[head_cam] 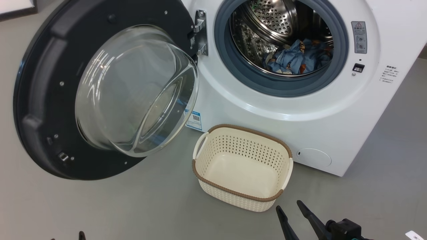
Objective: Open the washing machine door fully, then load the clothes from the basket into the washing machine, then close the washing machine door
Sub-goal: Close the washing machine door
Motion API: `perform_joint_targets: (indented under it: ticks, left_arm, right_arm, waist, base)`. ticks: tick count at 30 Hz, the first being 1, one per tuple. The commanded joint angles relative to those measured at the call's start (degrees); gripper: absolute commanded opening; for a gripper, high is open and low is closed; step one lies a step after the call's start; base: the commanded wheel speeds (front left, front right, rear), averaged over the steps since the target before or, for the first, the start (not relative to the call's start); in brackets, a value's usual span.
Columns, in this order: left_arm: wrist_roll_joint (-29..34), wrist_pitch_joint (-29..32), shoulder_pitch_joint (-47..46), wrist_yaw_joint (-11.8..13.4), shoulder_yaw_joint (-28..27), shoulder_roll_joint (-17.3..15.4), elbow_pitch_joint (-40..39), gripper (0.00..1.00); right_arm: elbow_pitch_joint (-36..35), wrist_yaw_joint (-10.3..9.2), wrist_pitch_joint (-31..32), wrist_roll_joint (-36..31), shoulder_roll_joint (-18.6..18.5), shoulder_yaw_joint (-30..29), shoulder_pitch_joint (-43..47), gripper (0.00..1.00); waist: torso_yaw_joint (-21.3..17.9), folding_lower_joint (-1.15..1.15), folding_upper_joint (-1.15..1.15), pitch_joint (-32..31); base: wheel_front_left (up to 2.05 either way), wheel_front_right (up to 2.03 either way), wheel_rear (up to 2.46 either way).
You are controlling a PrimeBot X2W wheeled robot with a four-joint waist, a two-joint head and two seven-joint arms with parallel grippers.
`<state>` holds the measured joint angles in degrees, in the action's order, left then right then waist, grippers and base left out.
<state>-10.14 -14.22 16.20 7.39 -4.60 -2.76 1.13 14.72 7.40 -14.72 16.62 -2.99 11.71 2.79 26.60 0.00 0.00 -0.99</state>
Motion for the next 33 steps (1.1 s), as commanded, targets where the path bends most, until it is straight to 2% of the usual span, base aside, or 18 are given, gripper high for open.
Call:
perform_joint_targets:
  ticks: [1, 21, 22, 23, 33]
  left_arm:
    - [0.15, -0.78, -1.59, 0.46, -1.78, -0.18, -1.51, 1.00]
    - [0.35, -0.78, -1.85, 0.69, -2.09, -0.16, -1.12, 0.98]
    - [0.47, -0.78, -1.90, 0.70, -2.11, -0.16, -1.22, 0.47]
    - [0.54, -0.78, -1.91, 0.63, -2.07, -0.16, -1.27, 0.00]
    - [-2.67, -0.78, -3.57, 0.26, -4.63, -0.14, -3.91, 0.00]
  right_arm:
    - [-1.51, 0.09, -0.28, -0.97, 0.11, 1.16, -1.50, 1.00]
    - [-1.21, 0.09, -0.28, -0.79, 0.11, 1.57, -1.86, 1.00]
    - [-1.21, 0.09, -0.28, -0.78, 0.11, 1.56, -1.86, 1.00]
    - [-1.21, 0.09, -0.28, -0.76, 0.11, 1.56, -1.85, 1.00]
    - [-1.70, 0.09, -0.28, -0.83, 0.11, 0.99, -1.64, 1.00]
  waist:
    - [0.27, 0.00, 0.00, 0.04]
    - [0.93, 0.00, 0.00, 0.25]
    - [0.88, 0.00, 0.00, 0.23]
    - [0.82, 0.00, 0.00, 0.24]
    - [0.67, 0.00, 0.00, 0.53]
  base:
    - [0.00, 0.00, 0.00]
    - [0.00, 0.00, 0.00]
    - [0.00, 0.00, 0.00]
    - [0.00, 0.00, 0.00]
    - [0.00, 0.00, 0.00]
